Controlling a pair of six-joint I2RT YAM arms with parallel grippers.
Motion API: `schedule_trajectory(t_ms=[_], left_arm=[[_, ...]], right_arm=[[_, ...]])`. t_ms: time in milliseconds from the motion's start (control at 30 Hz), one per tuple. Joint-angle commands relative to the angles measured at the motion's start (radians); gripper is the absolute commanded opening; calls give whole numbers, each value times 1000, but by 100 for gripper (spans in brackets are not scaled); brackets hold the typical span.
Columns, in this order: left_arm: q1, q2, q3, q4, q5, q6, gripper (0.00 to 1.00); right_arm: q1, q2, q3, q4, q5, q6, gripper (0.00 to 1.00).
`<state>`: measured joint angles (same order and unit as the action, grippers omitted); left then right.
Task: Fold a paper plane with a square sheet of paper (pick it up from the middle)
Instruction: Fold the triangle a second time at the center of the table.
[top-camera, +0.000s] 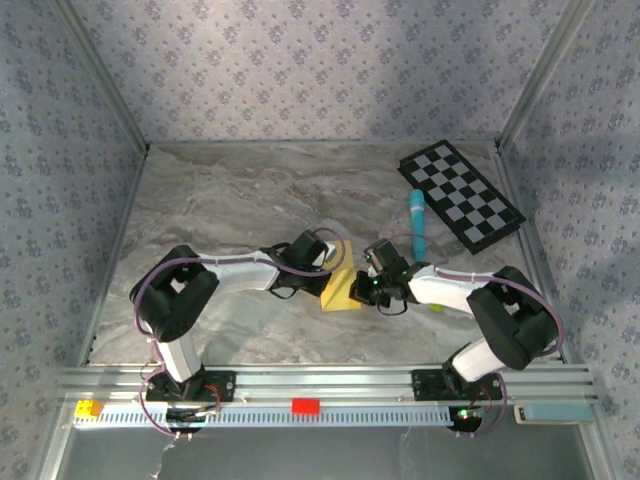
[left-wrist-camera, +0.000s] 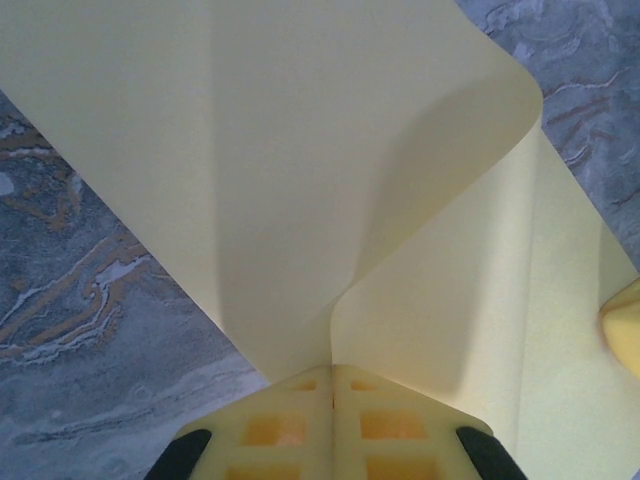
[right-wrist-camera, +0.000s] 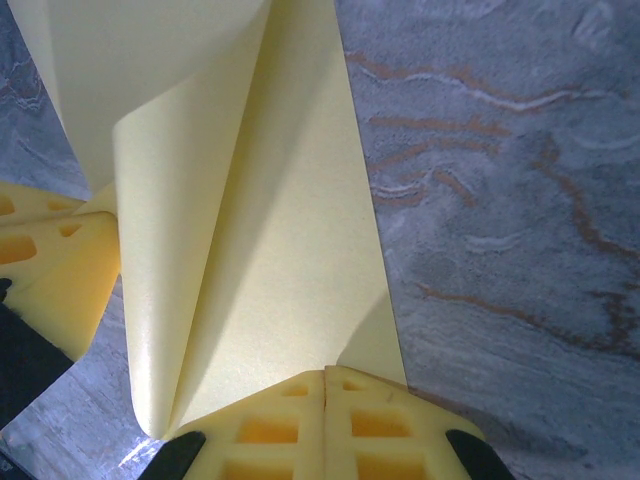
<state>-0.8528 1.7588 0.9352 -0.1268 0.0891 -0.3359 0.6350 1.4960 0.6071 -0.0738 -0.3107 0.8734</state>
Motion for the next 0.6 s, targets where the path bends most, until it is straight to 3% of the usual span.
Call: schedule_trajectory(t_ms=[0, 333, 567], left_arm=[[3, 25, 16, -17, 12, 18, 0], [3, 37, 5, -31, 17, 9, 0], [2, 42, 3, -31, 18, -5, 0]], right_arm=[[-9, 25, -4, -87, 28, -16, 5], [-23, -61, -1, -11, 5, 13, 9], [-48, -111, -56, 185, -66, 97, 6]])
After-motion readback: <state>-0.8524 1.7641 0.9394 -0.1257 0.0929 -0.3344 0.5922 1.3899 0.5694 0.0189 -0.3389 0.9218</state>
